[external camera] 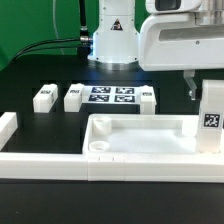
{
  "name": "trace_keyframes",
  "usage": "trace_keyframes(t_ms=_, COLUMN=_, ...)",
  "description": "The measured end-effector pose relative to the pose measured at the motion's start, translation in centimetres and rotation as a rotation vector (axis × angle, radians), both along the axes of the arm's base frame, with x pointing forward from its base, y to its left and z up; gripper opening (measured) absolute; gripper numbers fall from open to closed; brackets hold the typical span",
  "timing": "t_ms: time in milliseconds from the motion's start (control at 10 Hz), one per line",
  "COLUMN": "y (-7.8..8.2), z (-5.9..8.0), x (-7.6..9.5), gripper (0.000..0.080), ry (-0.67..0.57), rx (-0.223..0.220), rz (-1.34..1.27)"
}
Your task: Assemble desk
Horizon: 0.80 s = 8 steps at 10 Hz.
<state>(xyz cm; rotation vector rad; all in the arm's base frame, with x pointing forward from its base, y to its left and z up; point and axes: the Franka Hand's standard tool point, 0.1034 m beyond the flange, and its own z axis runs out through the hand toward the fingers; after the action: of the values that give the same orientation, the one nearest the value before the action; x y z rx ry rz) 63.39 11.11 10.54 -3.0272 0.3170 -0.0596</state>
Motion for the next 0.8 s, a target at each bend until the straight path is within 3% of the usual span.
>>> trace_keyframes(t_ms=300, y=-0.03, z=-0.01, x=0.0, gripper=0.0291, ry=0.006, rx=0.015, rz=-0.121)
trace_keyframes(t_ms=800, y=0.87, z=-0.12, x=-0.57, gripper=0.0291, ry=0.033, rx=0.09, rz=-0.815)
